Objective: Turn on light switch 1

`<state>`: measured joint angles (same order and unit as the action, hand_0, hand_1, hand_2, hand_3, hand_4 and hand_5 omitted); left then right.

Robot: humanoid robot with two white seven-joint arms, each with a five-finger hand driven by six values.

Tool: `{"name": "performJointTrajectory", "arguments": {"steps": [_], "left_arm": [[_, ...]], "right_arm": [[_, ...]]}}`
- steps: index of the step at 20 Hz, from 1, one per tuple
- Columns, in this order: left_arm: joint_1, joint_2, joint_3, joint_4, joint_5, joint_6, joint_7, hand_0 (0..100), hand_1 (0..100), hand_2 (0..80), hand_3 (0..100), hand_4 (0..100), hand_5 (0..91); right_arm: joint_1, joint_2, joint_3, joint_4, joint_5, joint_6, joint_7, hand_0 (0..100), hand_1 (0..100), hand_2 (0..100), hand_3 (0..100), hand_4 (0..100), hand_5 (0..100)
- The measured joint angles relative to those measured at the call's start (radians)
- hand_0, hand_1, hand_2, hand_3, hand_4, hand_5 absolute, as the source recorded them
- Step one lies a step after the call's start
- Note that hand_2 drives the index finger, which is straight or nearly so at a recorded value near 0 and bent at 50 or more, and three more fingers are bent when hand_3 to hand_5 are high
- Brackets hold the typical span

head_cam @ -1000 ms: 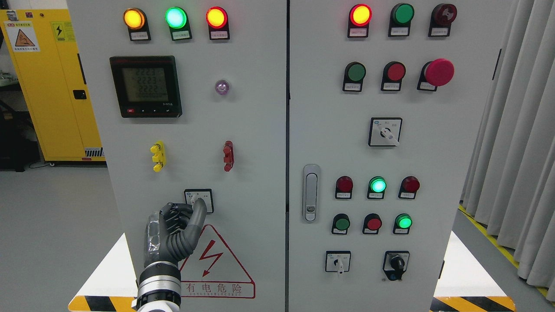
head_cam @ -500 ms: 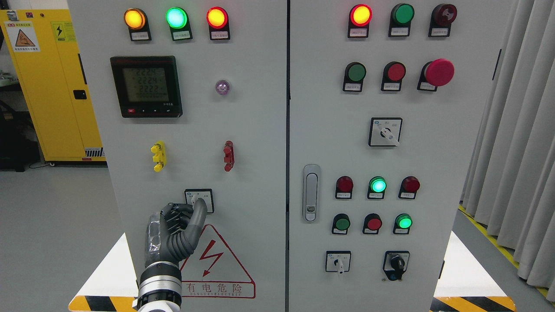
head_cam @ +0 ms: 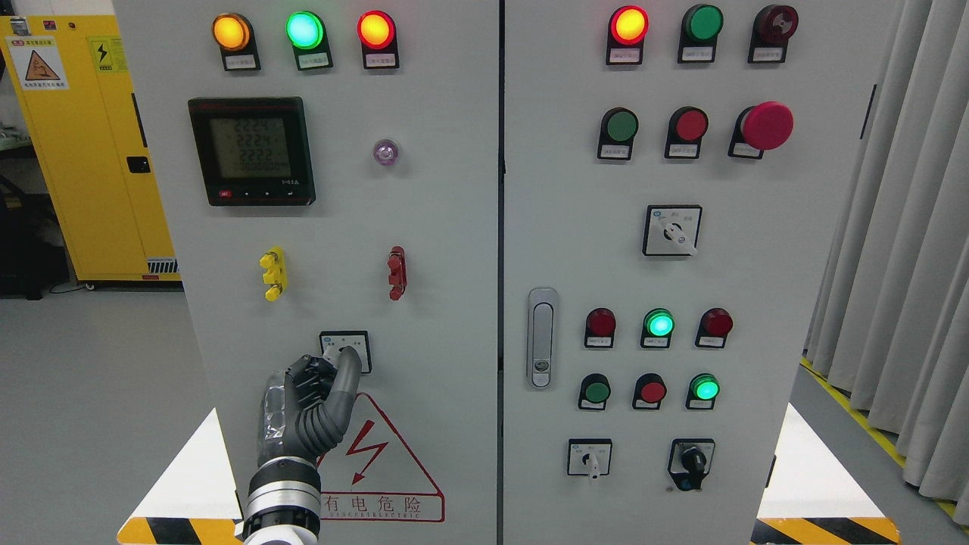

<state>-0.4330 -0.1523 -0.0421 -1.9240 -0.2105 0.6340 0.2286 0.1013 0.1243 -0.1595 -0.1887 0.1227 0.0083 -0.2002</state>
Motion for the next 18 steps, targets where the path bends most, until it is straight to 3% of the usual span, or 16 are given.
{"name": "performJointTrajectory", "arguments": {"steps": [11,18], "left_arm": [[0.000,0.000,0.000,0.000,0.002,0.002,0.026,58,49,54.9,91,89,87.3],[0.000,0.000,0.001,0.000,0.007,0.002,0.036,32,47,55.0,91,88,87.1]], "right_arm": [[0.000,0.000,0.000,0.000,0.000,0.000,0.000,0,50,4,0,0,0],[0.000,0.000,0.000,0.000,0.000,0.000,0.000,0,50,4,0,0,0]]}}
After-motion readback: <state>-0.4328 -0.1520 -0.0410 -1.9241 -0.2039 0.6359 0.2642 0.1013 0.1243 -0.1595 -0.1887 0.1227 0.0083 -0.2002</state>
